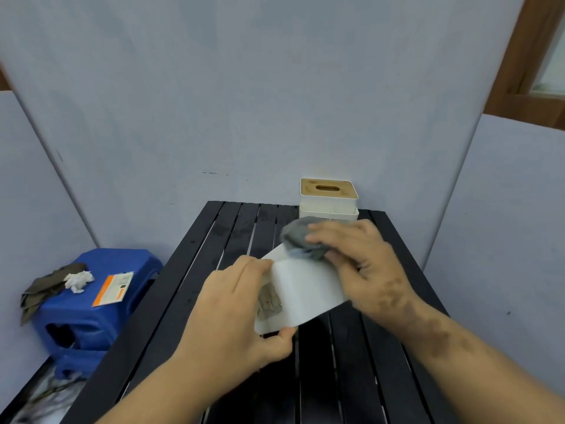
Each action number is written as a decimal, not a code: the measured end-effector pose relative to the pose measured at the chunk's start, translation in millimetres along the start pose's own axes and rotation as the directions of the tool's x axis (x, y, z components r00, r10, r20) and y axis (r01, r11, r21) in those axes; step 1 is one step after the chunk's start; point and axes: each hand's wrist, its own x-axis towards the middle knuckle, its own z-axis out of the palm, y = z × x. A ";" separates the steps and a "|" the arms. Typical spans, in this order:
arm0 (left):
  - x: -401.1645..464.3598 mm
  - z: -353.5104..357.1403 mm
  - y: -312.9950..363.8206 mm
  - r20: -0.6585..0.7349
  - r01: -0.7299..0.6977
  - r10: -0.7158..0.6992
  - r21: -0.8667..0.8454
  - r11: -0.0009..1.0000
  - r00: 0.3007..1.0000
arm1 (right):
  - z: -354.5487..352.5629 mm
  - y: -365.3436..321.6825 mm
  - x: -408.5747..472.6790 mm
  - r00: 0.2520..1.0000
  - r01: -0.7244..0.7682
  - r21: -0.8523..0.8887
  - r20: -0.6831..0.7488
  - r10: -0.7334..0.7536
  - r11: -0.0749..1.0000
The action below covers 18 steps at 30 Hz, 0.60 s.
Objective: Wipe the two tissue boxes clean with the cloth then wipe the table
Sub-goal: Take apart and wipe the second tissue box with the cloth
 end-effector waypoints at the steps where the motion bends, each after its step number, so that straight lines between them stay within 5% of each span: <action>1: -0.3 -0.6 0.3 0.009 0.005 -0.005 0.002 1.000 1.000 | -4.3 12.1 -0.5 0.992 -0.112 0.010 -0.062 0.113 0.994; 4: -0.5 -0.4 4.3 0.003 -0.011 0.011 0.011 1.000 1.000 | -9.2 14.9 -2.7 0.955 -0.279 -0.032 -0.114 0.274 0.960; 9: -0.7 -0.7 0.3 -0.006 -0.026 0.026 0.023 0.999 1.000 | -0.4 -9.1 -7.1 0.997 0.047 0.007 0.062 -0.047 0.999; 12: -1.8 -2.4 0.7 0.013 0.000 -0.001 0.029 1.000 1.000 | -10.3 22.1 -6.6 0.968 -0.232 0.011 -0.093 0.232 0.973; 14: -1.8 -1.9 2.3 0.013 -0.002 0.001 0.028 1.000 1.000 | -8.8 12.6 -7.0 0.956 -0.283 -0.040 -0.099 0.278 0.958; 18: -1.8 -2.4 -4.2 0.007 0.024 -0.024 0.019 1.000 1.000 | 1.2 -22.2 -12.5 0.992 0.072 -0.004 0.101 -0.071 0.997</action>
